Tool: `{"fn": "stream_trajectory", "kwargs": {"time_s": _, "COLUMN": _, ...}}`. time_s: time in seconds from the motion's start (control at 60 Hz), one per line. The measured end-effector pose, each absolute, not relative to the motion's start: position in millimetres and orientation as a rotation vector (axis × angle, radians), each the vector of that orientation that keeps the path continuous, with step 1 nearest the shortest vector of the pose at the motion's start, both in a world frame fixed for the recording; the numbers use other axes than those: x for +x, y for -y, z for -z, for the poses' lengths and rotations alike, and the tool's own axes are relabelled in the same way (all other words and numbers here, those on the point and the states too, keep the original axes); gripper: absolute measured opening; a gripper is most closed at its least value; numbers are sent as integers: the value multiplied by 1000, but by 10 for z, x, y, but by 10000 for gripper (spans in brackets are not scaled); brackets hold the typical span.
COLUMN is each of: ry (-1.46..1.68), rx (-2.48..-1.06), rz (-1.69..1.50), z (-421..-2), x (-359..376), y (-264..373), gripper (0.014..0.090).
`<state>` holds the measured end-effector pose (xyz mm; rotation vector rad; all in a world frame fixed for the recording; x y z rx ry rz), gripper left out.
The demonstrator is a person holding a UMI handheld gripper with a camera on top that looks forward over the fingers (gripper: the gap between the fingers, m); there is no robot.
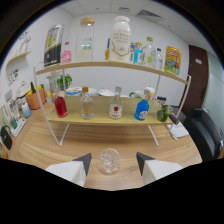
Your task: Make me a cup of Mount Fuji.
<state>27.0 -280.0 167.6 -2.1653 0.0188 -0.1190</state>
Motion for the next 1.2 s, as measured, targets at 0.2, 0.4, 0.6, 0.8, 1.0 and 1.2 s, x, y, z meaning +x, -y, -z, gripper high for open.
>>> {"fn": "stream_trajectory", "kwargs": {"time_s": 0.2, "ry": -48, "rx": -2170, "rz": 127, "z": -1632, "x": 222, "y": 2958, "gripper": 839}}
{"fn": "stream_trajectory", "kwargs": {"time_s": 0.4, "ry": -79, "rx": -2112, "rz": 90, "z": -1602, "x": -65, "y": 3094, "gripper": 840}}
{"fn": "stream_trajectory", "kwargs": {"time_s": 0.6, "ry": -78, "rx": -1941, "rz": 14, "z": -1906, "x": -441, "y": 2673, "gripper": 842}}
{"fn": "stream_trajectory", "kwargs": {"time_s": 0.8, "ry": -28, "rx": -1831, "rz": -1, "z": -2104, "x": -543, "y": 1898, "gripper": 839}}
{"fn": "stream_trajectory", "kwargs": {"time_s": 1.0, "ry": -11, "rx": -1818, "rz": 8, "z": -2032, "x": -505, "y": 1254, "gripper": 742}}
{"fn": "stream_trajectory", "kwargs": {"time_s": 1.2, "ry": 3, "rx": -1841, "rz": 37, "z": -1848, "x": -486, "y": 1014, "gripper": 370}}
